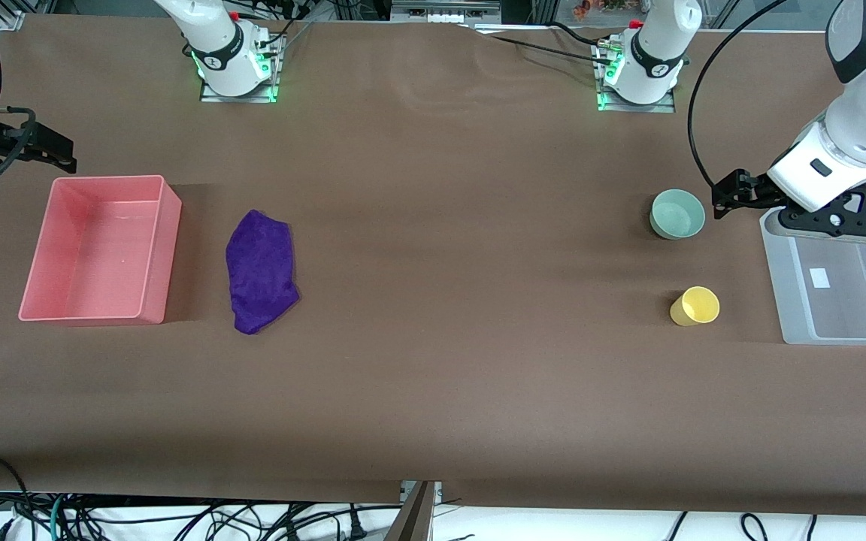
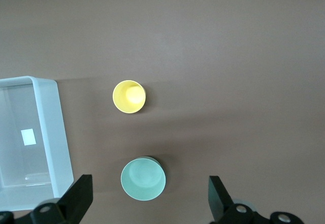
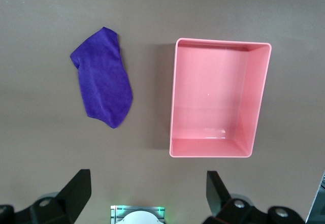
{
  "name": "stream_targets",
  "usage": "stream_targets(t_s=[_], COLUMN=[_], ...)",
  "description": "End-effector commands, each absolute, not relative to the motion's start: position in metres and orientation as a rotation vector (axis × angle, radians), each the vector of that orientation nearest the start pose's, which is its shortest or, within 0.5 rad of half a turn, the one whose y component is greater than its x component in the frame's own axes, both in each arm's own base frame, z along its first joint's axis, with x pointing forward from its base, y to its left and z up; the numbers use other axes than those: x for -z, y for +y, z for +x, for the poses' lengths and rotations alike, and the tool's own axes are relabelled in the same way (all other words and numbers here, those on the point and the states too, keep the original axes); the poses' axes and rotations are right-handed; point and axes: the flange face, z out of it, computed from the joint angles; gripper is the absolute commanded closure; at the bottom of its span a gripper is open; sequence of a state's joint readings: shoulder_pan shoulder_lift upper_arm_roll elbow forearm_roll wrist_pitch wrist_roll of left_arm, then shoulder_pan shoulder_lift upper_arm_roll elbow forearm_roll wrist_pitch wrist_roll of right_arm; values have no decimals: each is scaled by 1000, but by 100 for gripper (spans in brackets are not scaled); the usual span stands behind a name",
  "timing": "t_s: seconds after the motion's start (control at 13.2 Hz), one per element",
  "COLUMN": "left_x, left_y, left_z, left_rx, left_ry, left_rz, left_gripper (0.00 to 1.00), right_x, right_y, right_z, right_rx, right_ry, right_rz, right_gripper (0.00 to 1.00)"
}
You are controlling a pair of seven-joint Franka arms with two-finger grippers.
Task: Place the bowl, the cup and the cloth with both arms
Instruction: 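Move the left gripper toward the pale green bowl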
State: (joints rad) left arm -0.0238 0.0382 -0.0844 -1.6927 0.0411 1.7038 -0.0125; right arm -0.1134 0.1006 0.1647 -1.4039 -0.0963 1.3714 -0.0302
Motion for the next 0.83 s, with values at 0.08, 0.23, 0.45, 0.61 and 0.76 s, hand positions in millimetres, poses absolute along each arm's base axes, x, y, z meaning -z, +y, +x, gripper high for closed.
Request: stream_targets(t_s=[0.08, 0.23, 0.45, 0.61, 0.76], left_x=[-565, -566, -564, -556, -547], left_y=[-55, -56, -56, -53, -52], left_z=[566, 566, 564, 556, 548], left_rx=[-19, -17, -50, -166, -266], left_ry=[180, 180, 182, 207, 215], left_rz=[-3109, -3109, -3107, -3095, -3085], left_gripper=[0, 0, 0, 0, 0], right_x=[-633, -633, -633, -633, -632], right_y=[11, 10, 11, 10, 10], right_z=[562, 562, 562, 562, 563], right_rx=[-211, -211, -211, -211, -214], right_ry=[-120, -118, -120, -118, -118], right_rz=[-3194, -3194, -3194, -3194, -3194], right_gripper=[0, 0, 0, 0, 0])
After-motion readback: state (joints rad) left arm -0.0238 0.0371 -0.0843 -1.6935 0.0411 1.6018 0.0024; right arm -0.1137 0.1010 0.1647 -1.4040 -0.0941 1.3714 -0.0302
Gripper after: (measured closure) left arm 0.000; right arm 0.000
